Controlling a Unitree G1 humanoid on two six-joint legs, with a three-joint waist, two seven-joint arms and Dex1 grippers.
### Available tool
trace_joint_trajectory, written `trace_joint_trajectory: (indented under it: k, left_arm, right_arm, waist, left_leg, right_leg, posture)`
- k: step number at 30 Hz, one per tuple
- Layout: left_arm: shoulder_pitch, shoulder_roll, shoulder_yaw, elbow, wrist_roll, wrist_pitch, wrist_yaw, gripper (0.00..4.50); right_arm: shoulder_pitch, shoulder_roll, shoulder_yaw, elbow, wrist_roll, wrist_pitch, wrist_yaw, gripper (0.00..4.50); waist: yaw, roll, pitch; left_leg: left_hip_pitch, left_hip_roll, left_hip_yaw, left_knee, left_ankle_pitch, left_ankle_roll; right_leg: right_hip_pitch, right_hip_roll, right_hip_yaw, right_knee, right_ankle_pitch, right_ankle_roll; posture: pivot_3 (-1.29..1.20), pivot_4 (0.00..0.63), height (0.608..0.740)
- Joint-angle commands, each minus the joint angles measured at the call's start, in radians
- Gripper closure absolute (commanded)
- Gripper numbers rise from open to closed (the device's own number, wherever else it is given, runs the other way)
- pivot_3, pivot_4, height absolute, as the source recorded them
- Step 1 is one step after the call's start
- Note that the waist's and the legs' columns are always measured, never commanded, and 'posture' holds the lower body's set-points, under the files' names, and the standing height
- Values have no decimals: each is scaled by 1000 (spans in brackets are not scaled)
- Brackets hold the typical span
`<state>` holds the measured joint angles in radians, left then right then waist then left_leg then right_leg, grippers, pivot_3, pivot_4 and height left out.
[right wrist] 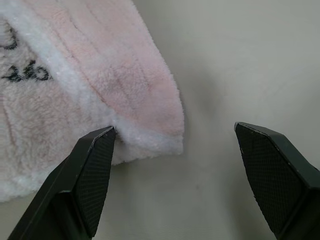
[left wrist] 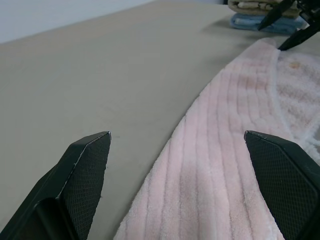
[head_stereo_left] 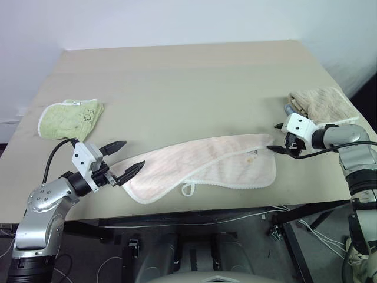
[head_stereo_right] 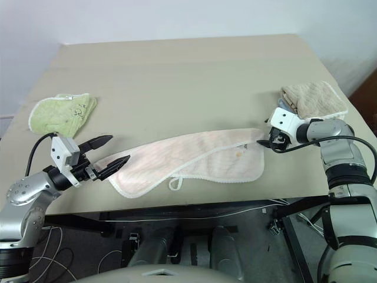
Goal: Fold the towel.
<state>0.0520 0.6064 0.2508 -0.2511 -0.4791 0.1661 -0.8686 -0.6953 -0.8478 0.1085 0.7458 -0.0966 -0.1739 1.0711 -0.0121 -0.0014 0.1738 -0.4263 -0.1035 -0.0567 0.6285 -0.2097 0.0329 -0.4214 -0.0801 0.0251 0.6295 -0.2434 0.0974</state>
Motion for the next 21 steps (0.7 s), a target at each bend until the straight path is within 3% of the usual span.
trace_joint_trajectory:
  k: [1, 8, 15, 21]
  left_arm:
    - [14, 9, 25, -10, 2, -26, -2, 0]
    - [-14, 13, 12, 5, 4, -19, -9, 0]
    - [-18, 9, -1, 0, 9, -14, -13, 0]
    - [-10, 11, 7, -4, 8, -14, -14, 0]
  right_arm:
    - [8, -41, -15, -33, 4, -17, 19, 475]
    - [32, -13, -28, -99, 43, 10, 25, 475]
    - [-2, 31, -7, -20, -13, -17, -84, 475]
    - [-7, 45, -35, -22, 30, -5, -80, 475]
  waist:
    - [0, 0, 0]
    - [-1, 0, 0]
    - [-1, 0, 0]
    - [-1, 0, 0]
  left_leg:
    - [0, 0, 0, 0, 0, 0]
    - [0, 0, 0, 0, 0, 0]
    - [1, 0, 0, 0, 0, 0]
    - [1, 0, 0, 1, 0, 0]
  right_leg:
    - [0, 0, 0, 0, 0, 0]
    - [0, 0, 0, 1, 0, 0]
    - [0, 0, 0, 1, 1, 1]
    - [1, 0, 0, 1, 1, 1]
  posture:
    - [0, 150, 740]
    - [0, 150, 740]
    - [0, 150, 740]
    - [0, 150, 740]
